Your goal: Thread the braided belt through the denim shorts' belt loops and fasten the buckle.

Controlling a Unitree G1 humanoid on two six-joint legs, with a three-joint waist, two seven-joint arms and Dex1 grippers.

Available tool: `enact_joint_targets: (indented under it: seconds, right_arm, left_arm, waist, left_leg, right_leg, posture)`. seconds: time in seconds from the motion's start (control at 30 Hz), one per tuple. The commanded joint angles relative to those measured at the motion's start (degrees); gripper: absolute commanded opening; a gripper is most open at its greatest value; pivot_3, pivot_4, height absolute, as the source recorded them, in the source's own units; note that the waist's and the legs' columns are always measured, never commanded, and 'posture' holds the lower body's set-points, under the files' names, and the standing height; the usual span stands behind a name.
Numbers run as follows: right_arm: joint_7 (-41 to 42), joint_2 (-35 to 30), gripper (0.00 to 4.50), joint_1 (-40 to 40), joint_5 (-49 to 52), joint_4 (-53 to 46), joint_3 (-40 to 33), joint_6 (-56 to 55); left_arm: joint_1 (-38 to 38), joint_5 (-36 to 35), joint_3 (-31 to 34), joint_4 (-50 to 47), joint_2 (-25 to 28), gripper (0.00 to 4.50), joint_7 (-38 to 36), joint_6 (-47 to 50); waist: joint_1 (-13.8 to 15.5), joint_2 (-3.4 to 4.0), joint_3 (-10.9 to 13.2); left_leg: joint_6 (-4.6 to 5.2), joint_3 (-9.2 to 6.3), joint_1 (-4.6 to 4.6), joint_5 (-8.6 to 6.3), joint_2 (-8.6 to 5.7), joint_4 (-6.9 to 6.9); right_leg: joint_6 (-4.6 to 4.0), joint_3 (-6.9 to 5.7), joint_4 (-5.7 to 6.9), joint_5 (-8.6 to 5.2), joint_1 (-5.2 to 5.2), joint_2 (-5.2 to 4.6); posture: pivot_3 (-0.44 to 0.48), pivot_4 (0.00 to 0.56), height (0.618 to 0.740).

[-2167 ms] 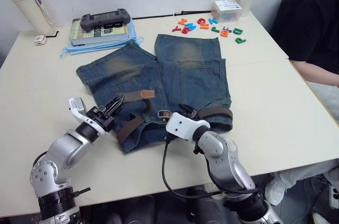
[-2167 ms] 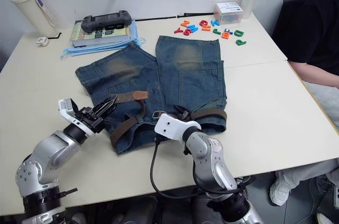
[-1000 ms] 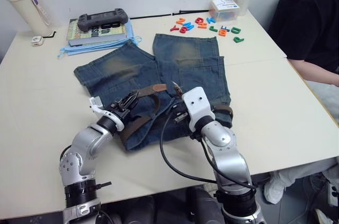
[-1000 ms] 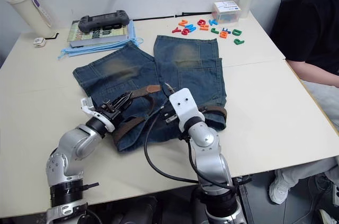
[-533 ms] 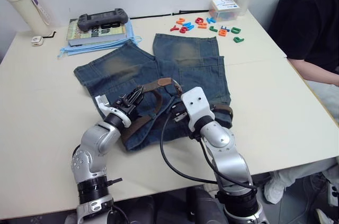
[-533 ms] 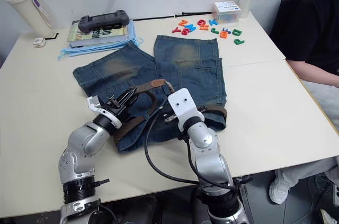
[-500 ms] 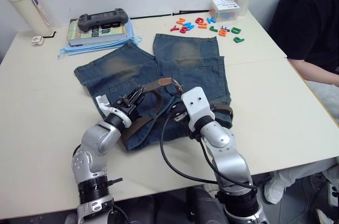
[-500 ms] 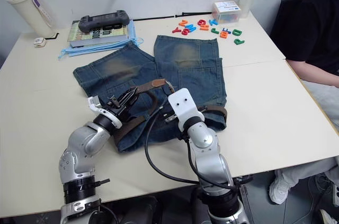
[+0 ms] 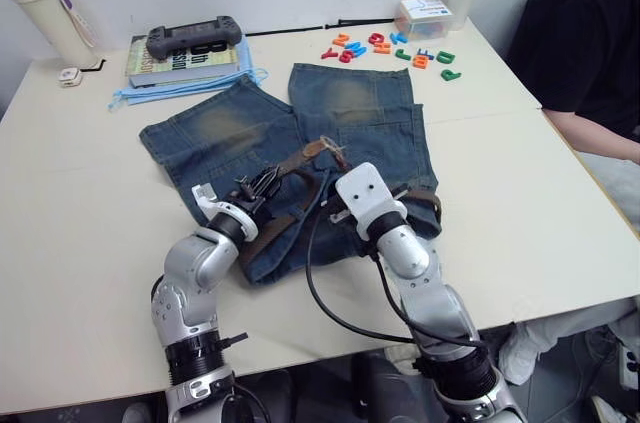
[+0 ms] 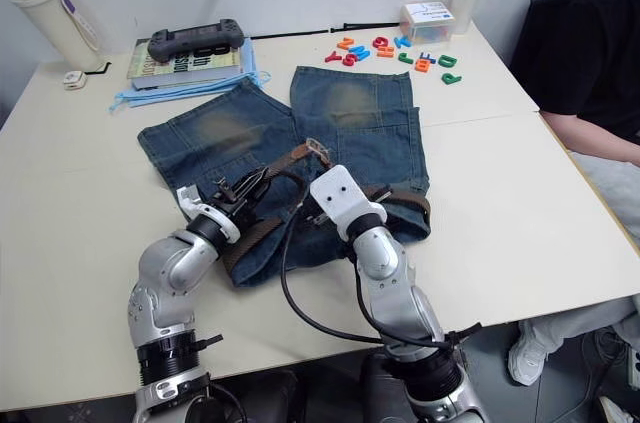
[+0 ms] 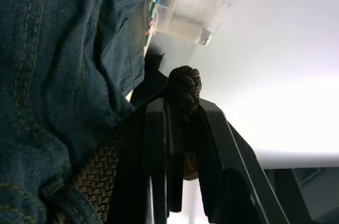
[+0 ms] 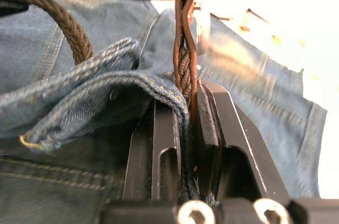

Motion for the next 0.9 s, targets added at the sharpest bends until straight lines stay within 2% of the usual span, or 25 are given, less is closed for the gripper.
enact_joint_targets:
  seconds: [0.03,0.4,0.9]
  right_arm:
    - [-3.8,1.7,0.01,0.6,1.5,1.2,-1.2,-6.9]
    - [-4.0,3.0,0.01,2.3,5.3,4.6,-3.1,-10.0]
    - [-4.9,4.8,0.01,1.9,8.1,5.2,-5.7,-11.2]
  left_arm:
    - [-0.5,-0.7,1.7,-4.1,-7.7,0.50,3.1,-3.6]
    - [0.6,-0.7,-1.4,-10.2,-11.8,0.50,7.0,-8.2]
    - [3.4,-0.7,-2.2,-10.0,-11.6,0.50,6.9,-5.8]
  waist:
    - [0.0,0.00,0.0]
    - [0.0,-0.01,0.0]
    - [0.1,-0.01,0.0]
  left_leg:
    - [0.00,0.00,0.00,0.00,0.00,0.00]
    - [0.00,0.01,0.00,0.00,-0.01,0.01]
    - [0.01,0.01,-0.01,0.00,-0.01,0.01]
  right_leg:
    - [0.00,0.00,0.00,0.00,0.00,0.00]
    - [0.00,0.01,-0.01,0.00,0.01,0.02]
    - [0.00,0.01,-0.02,0.00,0.01,0.04]
  posture:
    - [0.000,0.150,0.738]
    - [0.000,0.150,0.738]
    - [0.000,0.150,0.738]
